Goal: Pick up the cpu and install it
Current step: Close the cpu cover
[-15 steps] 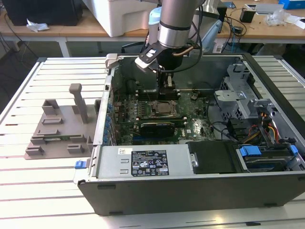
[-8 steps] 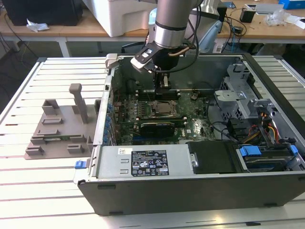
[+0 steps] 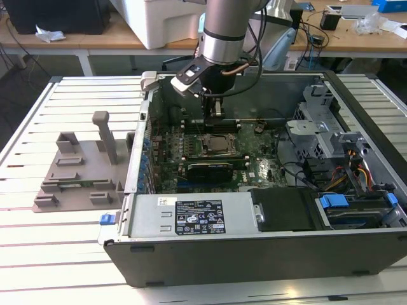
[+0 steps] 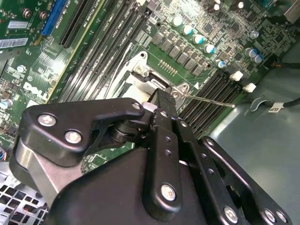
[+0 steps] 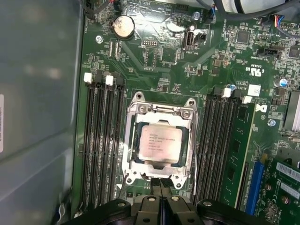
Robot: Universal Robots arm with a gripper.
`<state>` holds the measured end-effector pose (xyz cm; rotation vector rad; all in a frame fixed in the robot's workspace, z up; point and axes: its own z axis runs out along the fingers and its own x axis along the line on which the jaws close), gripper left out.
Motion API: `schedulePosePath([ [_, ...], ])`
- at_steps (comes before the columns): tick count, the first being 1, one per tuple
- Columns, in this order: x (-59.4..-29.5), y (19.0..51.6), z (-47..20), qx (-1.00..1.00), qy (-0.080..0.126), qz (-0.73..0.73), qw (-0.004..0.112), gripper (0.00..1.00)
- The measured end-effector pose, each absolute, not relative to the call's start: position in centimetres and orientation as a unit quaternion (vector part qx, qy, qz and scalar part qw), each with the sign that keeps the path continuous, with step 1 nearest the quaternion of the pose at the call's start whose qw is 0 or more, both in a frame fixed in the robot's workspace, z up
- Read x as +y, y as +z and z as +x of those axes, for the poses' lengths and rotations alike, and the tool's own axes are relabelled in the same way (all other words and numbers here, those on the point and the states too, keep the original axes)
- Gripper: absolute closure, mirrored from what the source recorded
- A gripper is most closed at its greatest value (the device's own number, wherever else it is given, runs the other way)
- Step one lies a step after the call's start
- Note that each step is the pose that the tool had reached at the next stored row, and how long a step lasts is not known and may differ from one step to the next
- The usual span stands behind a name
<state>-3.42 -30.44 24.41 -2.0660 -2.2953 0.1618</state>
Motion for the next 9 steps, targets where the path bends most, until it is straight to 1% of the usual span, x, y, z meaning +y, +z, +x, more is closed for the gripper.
schedulePosePath([
  [9,-30.44,24.38,-4.17,-0.742,0.052,-0.668,0.025,0.89],
])
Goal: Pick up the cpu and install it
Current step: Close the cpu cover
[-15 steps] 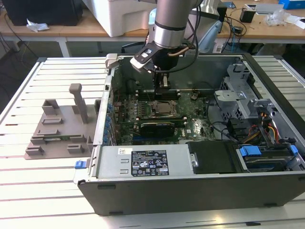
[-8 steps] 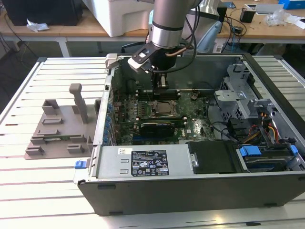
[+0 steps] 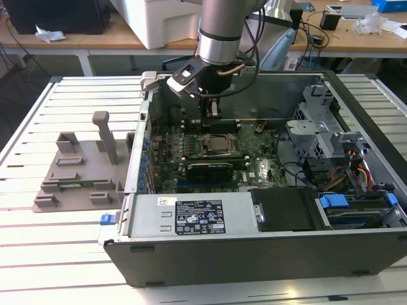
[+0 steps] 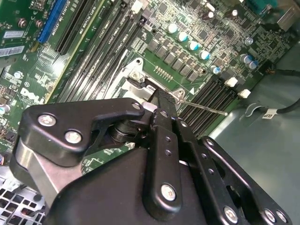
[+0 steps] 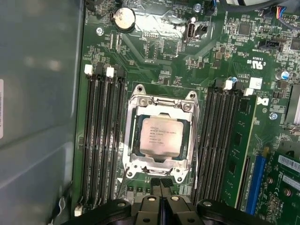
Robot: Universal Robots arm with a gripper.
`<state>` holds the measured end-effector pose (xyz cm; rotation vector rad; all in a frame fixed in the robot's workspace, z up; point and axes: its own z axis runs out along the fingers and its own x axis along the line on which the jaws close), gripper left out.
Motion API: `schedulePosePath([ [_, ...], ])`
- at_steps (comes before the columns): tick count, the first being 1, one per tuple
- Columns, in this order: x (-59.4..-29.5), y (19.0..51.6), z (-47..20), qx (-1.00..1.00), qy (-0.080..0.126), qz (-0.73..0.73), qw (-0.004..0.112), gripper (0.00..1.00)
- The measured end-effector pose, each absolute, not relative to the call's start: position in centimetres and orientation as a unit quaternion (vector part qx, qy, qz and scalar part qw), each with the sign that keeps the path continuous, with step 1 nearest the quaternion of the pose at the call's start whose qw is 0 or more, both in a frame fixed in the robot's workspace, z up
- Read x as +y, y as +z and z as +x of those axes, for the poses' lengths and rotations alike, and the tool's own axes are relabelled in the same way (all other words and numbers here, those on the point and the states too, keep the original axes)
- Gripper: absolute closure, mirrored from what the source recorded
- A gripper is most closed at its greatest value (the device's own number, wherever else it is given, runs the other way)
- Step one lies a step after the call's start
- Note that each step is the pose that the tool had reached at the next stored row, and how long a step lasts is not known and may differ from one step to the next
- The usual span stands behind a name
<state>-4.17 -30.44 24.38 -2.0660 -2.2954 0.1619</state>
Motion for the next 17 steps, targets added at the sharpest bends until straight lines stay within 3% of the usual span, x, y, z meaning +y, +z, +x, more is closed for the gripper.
schedulePosePath([
  [17,-30.4,21.0,-4.0,-0.742,0.052,-0.668,0.025,0.89],
])
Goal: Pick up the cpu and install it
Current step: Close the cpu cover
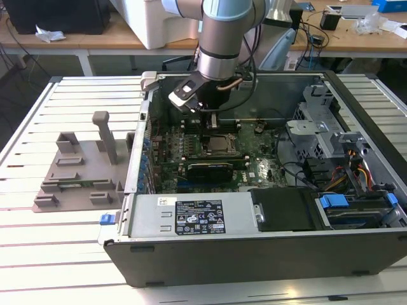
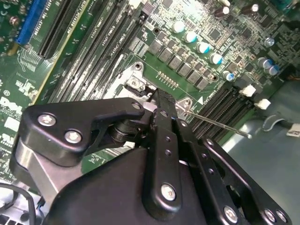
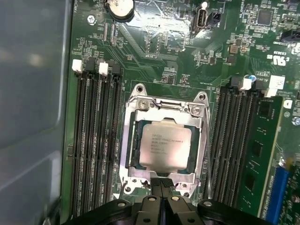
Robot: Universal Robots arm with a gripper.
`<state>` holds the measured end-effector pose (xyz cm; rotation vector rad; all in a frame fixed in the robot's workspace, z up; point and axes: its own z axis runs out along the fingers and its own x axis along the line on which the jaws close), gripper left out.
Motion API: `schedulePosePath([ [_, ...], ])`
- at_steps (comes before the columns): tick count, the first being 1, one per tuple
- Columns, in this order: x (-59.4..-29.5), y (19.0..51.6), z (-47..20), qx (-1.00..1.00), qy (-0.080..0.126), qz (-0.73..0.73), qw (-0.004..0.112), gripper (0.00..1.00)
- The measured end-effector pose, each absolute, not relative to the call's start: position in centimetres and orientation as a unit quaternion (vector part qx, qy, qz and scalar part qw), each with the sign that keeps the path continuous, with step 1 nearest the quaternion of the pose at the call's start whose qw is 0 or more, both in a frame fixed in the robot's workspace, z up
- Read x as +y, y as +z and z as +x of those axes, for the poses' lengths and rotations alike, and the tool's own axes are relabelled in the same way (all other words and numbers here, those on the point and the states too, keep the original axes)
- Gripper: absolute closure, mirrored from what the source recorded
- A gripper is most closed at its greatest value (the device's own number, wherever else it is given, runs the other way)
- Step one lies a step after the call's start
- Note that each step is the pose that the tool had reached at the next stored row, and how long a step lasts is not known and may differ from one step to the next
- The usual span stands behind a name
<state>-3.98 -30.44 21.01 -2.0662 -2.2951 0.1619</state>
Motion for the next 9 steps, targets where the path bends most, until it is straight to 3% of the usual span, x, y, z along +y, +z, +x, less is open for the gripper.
schedulePosePath([
  [9,-30.45,20.45,-3.31,-0.742,0.052,-0.668,0.025,0.89],
])
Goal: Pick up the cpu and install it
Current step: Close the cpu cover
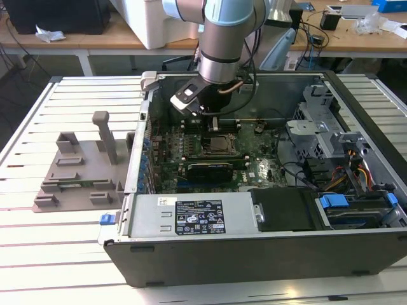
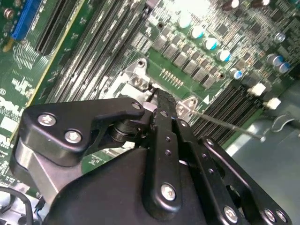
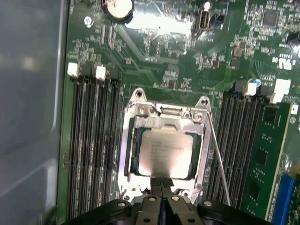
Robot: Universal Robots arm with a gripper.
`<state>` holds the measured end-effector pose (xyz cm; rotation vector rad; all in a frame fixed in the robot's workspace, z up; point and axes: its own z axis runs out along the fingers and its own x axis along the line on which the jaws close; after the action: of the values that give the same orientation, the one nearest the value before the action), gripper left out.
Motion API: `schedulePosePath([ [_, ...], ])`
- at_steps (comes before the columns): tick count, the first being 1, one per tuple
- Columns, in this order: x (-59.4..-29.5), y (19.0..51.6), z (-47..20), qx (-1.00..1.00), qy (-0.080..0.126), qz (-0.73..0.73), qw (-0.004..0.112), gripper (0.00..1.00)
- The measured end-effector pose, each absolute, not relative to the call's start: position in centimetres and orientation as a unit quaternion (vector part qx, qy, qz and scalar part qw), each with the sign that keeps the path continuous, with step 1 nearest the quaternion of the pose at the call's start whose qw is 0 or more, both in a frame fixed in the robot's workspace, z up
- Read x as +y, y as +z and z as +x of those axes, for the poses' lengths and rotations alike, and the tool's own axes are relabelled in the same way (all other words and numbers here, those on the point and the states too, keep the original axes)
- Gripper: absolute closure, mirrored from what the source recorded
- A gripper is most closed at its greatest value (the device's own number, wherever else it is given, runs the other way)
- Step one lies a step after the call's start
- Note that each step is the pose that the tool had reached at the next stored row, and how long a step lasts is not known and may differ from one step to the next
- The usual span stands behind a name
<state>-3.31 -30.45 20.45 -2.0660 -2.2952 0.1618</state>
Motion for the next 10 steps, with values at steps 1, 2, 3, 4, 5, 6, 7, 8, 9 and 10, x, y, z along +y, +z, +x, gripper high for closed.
schedulePosePath([
  [1,-30.4,20.5,-3.3,-0.742,0.052,-0.668,0.025,0.89],
  [2,-30.4,20.7,-3.3,-0.742,0.052,-0.668,0.025,0.89],
  [3,-30.4,20.8,-3.3,-0.742,0.052,-0.668,0.025,0.89],
  [4,-30.4,21.0,-3.2,-0.742,0.052,-0.668,0.025,0.89],
  [5,-30.4,21.0,-2.9,-0.742,0.052,-0.668,0.025,0.89],
  [6,-30.4,21.0,-2.6,-0.742,0.052,-0.668,0.025,0.89],
  [7,-30.4,21.0,-2.3,-0.742,0.052,-0.668,0.025,0.89],
  [8,-30.4,21.0,-2.2,-0.742,0.052,-0.668,0.025,0.89],
  [9,-30.4,21.0,-2.1,-0.742,0.052,-0.668,0.025,0.89],
  [10,-30.4,21.1,-2.1,-0.742,0.052,-0.668,0.025,0.89],
])
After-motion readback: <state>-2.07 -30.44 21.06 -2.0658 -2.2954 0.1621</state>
